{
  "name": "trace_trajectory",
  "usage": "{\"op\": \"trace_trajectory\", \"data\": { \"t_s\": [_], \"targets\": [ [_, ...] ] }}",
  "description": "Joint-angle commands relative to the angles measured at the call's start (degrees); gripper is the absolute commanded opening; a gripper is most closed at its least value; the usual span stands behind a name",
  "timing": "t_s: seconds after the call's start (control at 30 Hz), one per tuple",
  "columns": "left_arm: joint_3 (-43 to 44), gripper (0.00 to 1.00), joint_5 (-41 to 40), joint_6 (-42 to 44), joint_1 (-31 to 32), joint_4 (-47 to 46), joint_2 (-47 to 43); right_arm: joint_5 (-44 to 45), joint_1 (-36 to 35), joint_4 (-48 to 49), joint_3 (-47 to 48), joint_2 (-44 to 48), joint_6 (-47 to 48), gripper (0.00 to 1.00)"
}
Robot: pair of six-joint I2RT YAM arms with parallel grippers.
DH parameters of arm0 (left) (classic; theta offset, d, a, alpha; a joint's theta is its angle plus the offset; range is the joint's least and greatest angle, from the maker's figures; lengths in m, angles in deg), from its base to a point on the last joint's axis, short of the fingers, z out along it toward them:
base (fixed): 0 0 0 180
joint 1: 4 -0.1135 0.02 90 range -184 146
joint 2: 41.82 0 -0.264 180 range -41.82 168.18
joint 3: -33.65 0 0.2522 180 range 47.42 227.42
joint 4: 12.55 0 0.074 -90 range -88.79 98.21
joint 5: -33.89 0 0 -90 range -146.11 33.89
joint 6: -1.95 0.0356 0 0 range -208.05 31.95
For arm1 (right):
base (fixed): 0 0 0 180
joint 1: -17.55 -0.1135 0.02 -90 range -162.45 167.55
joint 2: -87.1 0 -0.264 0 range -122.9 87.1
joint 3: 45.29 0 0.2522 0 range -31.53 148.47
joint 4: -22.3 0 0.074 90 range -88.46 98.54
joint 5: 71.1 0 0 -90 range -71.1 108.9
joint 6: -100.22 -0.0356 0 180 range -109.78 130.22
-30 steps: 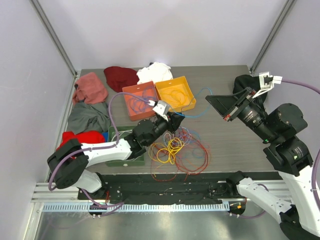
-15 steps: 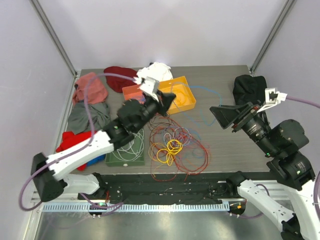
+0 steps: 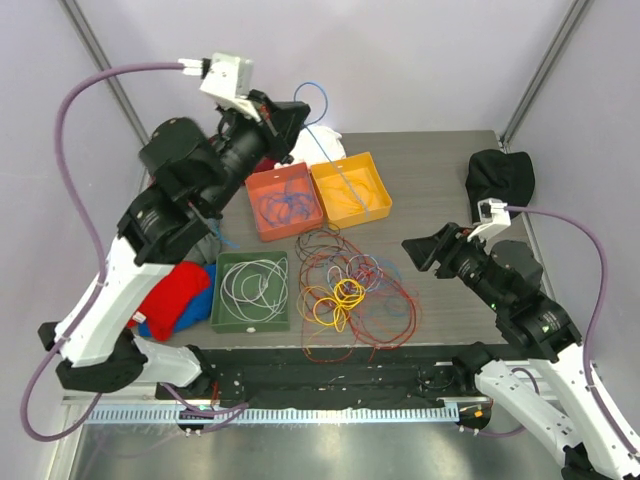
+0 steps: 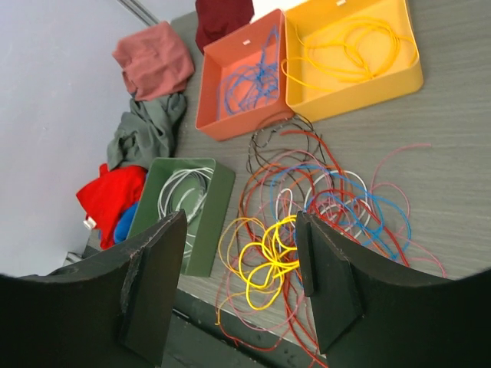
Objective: Untangle the cables
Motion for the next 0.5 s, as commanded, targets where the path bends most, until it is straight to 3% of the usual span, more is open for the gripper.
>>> {"op": "trace_trajectory", "data": {
  "t_s": [0.0,0.07,0.2,0.47],
  "targets": [
    [2.22,0.00,3.31,-5.35,-6.91,14.77,7.28,0.94,-0.27,1.58,-2.11,2.17,-0.02,0.66],
    [0.65,0.00,9.10,-9.13,-10.71,15.22,8.43,0.94,-0.27,1.41,-2.73,3.13,-0.02,0.66],
    [-4.18,0.00,13.34,-14.94,-18.62,12.50,9.75,1.02,-0.27,0.97,-3.17,3.84,0.33,0.65],
    [-5.86,0.00,13.97,-16.18,-25.31,8.98,12.83,1.46,-0.27,0.70,-3.52,3.58,2.27,0.64]
  ]
}}
